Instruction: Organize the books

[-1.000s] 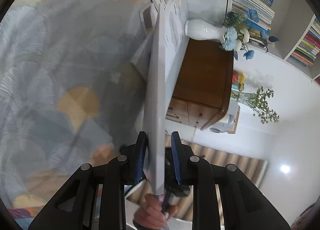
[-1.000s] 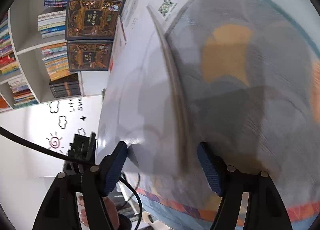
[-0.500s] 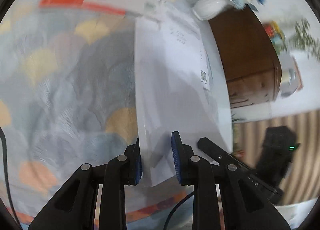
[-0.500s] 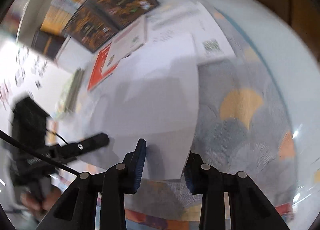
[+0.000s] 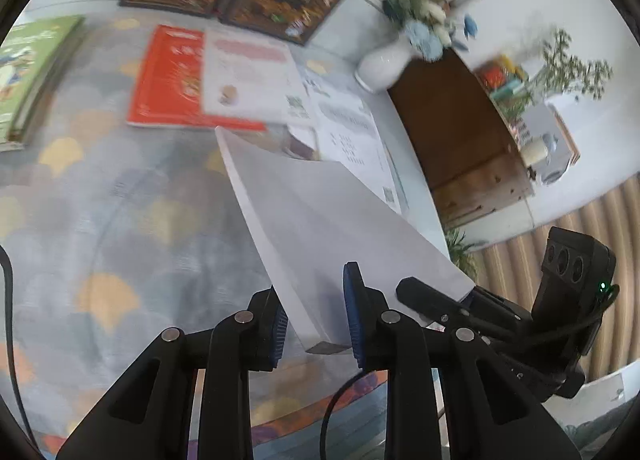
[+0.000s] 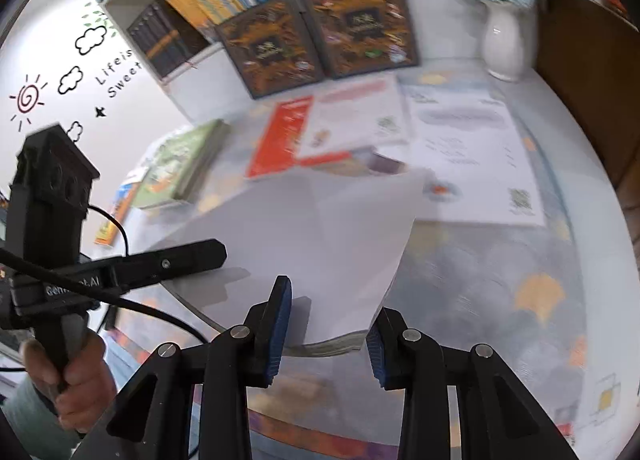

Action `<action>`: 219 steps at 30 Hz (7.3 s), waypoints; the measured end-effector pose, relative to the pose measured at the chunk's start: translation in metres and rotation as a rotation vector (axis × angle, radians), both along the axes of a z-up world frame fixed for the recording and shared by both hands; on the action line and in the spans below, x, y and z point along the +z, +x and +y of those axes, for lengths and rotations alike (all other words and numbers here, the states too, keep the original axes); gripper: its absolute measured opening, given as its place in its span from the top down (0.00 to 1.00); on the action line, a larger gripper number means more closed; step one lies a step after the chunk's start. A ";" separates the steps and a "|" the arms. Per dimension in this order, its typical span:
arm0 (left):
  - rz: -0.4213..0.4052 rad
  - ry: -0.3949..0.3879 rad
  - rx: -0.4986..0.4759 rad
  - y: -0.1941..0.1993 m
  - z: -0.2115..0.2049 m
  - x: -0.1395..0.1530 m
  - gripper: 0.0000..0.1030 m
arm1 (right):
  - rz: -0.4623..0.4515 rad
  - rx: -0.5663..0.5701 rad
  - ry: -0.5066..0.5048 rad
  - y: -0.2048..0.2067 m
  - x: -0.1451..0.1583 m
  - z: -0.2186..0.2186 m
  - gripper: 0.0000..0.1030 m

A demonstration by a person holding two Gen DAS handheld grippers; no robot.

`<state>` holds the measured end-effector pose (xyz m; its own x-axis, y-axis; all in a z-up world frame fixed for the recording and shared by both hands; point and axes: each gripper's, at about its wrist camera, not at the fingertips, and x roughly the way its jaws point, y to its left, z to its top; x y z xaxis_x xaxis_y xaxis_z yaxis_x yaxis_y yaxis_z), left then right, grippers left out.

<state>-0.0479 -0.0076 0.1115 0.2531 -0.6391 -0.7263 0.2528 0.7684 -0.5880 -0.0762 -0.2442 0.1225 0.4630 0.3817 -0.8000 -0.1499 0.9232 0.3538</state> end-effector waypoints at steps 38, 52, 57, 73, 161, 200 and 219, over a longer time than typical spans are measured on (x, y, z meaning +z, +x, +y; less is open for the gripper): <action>0.009 0.033 0.461 0.141 0.354 -0.042 0.73 | 0.121 0.100 0.071 0.191 -0.057 0.348 0.61; -0.015 0.097 0.512 0.098 0.349 -0.030 0.70 | 0.177 0.105 0.124 0.171 -0.067 0.320 0.60; -0.026 0.138 0.588 0.117 0.354 -0.028 0.69 | 0.161 0.113 0.062 0.187 -0.061 0.330 0.57; -0.010 0.208 0.600 0.137 0.344 -0.040 0.68 | 0.176 0.157 -0.029 0.196 -0.058 0.326 0.54; 0.035 0.313 0.560 -0.071 0.245 -0.049 0.31 | 0.330 0.375 0.357 0.090 -0.028 0.186 0.26; 0.195 -0.151 0.133 -0.001 0.184 -0.104 0.90 | 0.443 -0.138 0.470 0.031 -0.139 0.138 0.64; 0.243 -0.164 0.082 0.020 0.192 -0.089 0.92 | 0.388 -0.152 0.577 0.037 -0.122 0.139 0.75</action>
<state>-0.0275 0.1842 0.0228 0.1401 -0.7378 -0.6604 0.0305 0.6698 -0.7419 -0.0393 -0.1051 0.0006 0.2672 0.7477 -0.6079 0.2019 0.5734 0.7940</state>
